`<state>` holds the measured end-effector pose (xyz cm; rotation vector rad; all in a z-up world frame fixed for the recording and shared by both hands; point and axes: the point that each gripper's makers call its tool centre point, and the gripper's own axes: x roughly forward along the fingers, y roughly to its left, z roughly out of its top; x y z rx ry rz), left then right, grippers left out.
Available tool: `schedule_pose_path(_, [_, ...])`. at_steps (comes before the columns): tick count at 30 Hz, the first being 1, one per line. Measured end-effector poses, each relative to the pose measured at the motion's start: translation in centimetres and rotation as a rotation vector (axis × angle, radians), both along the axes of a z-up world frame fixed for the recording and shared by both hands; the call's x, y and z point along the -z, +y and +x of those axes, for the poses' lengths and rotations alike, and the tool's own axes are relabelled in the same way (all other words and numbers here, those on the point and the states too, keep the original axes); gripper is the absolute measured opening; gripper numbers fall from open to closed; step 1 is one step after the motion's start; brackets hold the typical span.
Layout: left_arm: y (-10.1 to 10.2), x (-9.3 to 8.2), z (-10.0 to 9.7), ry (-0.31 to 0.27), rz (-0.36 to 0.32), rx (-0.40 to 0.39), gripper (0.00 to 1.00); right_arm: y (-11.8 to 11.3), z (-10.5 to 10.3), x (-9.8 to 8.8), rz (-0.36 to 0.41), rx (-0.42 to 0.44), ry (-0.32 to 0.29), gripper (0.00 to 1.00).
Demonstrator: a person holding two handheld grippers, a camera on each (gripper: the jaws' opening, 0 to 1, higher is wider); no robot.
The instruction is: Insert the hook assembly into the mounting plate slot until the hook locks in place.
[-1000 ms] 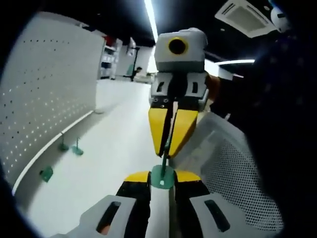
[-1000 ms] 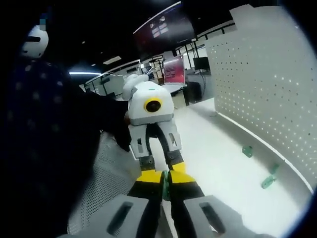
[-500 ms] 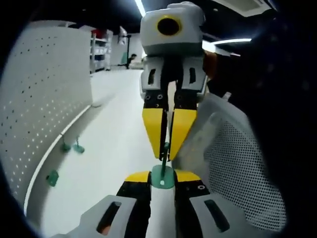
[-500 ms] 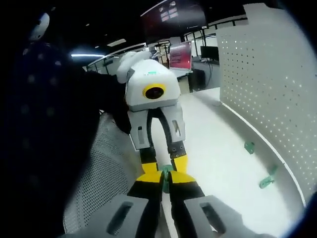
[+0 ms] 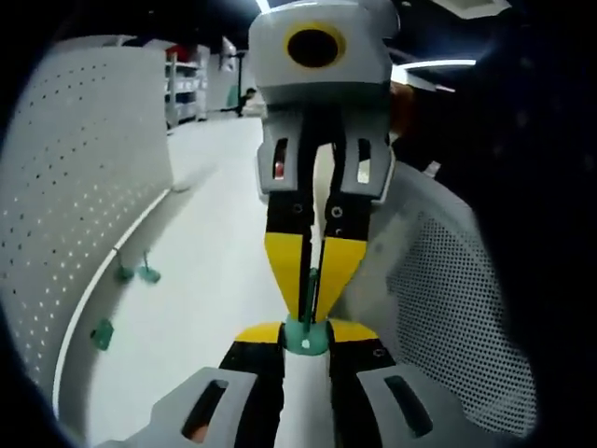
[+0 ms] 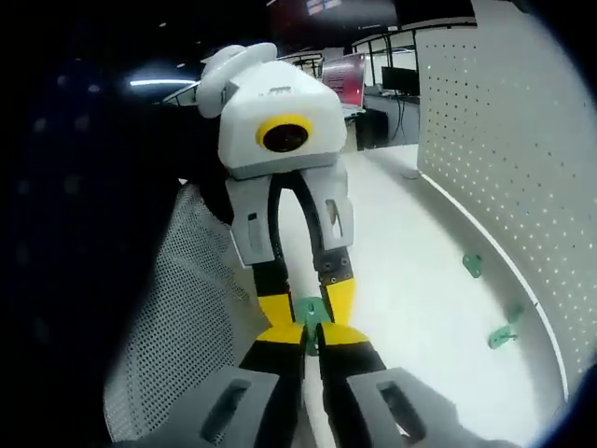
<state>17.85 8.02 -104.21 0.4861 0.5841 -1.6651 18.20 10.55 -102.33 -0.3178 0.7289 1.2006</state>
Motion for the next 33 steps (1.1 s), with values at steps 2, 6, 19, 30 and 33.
schedule_pose_path(2, [0.0,0.0,0.0,-0.001,0.004,-0.001,0.17,0.0,0.0,0.1,-0.003,0.0,0.0,0.02])
schedule_pose_path(6, [-0.1,0.0,0.1,0.001,0.011,-0.007,0.17,0.1,0.1,0.3,-0.014,-0.001,-0.003,0.02])
schedule_pose_path(19, [0.0,0.1,0.0,0.014,0.021,-0.019,0.17,0.2,0.0,0.7,-0.024,0.001,0.011,0.01])
schedule_pose_path(30, [-0.2,-0.3,1.3,-0.007,-0.021,-0.09,0.18,-0.1,1.3,0.2,-0.017,0.064,-0.024,0.01])
schedule_pose_path(33, [-0.1,-0.3,1.6,0.001,-0.026,-0.109,0.19,-0.2,1.5,0.0,-0.013,0.075,-0.033,0.01])
